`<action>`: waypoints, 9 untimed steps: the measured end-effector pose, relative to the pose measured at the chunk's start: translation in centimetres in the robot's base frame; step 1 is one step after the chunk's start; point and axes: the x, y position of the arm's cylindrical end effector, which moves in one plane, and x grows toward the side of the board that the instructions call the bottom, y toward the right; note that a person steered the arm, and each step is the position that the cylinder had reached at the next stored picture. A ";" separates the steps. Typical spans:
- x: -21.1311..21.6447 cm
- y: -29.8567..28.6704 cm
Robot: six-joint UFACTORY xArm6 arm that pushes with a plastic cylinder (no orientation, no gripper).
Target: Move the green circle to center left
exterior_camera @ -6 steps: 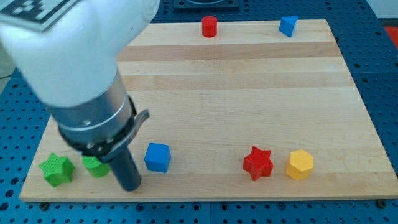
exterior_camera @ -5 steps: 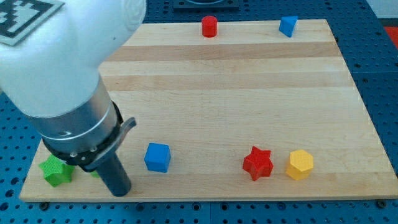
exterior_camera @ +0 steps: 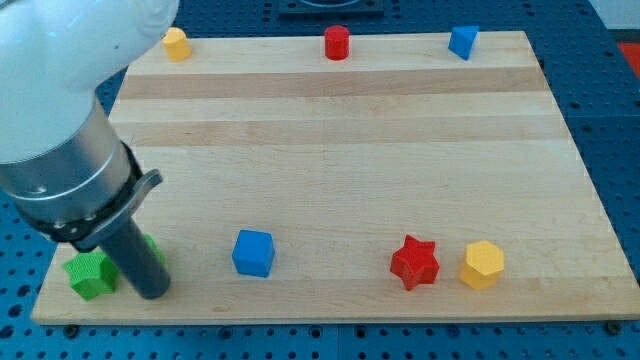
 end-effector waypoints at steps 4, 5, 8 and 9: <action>-1.6 -1.0; -3.1 -1.1; -6.3 -3.7; -7.8 -3.7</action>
